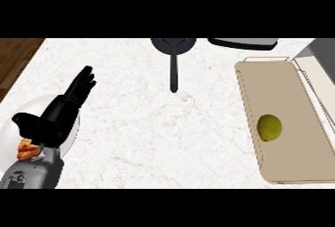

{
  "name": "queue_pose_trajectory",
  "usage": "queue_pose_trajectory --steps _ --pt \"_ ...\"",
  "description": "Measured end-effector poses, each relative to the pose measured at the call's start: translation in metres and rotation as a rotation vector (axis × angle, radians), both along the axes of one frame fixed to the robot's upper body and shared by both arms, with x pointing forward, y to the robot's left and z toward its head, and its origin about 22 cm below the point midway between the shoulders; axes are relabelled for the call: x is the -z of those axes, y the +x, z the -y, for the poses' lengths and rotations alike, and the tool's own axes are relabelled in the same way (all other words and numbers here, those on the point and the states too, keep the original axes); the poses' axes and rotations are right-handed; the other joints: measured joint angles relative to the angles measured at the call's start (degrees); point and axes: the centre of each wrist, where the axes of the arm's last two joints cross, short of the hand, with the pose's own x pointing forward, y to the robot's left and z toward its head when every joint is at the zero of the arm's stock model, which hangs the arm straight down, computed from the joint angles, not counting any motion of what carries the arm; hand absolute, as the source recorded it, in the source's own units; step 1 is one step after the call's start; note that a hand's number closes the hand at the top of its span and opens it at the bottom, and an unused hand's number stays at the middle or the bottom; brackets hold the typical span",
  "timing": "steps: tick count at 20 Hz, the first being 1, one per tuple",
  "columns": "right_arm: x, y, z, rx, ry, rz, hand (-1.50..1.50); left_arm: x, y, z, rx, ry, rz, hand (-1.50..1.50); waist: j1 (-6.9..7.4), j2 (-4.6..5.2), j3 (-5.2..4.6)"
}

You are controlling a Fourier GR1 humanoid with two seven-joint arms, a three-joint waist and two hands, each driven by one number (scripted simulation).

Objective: Pick the eggplant from the tray and place it in the tiered shelf

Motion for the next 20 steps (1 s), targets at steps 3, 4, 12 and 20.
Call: queue_pose_trajectory --steps 3,4,12,20 --pt "-0.012 0.002 -0.006 0.012 -0.062 -0.059 1.5 0.004 -0.001 0.0 -0.001 -0.004 -0.009 0.0 -0.15 -0.02 0.1" --pt "-0.015 0.003 -0.008 0.009 -0.079 -0.078 1.5 0.004 -0.001 0.002 0.0 -0.004 -0.009 0.0 -0.3 -0.04 0.14" --pt "-0.035 0.008 -0.023 -0.083 -0.067 -0.107 1.5 0.005 0.001 -0.002 -0.014 -0.007 -0.007 0.0 -1.22 -0.12 0.4" --pt "-0.022 0.008 -0.021 -0.145 0.149 -0.261 1.5 0.004 -0.001 -0.005 -0.027 -0.007 -0.006 0.0 -1.7 -0.22 0.5"
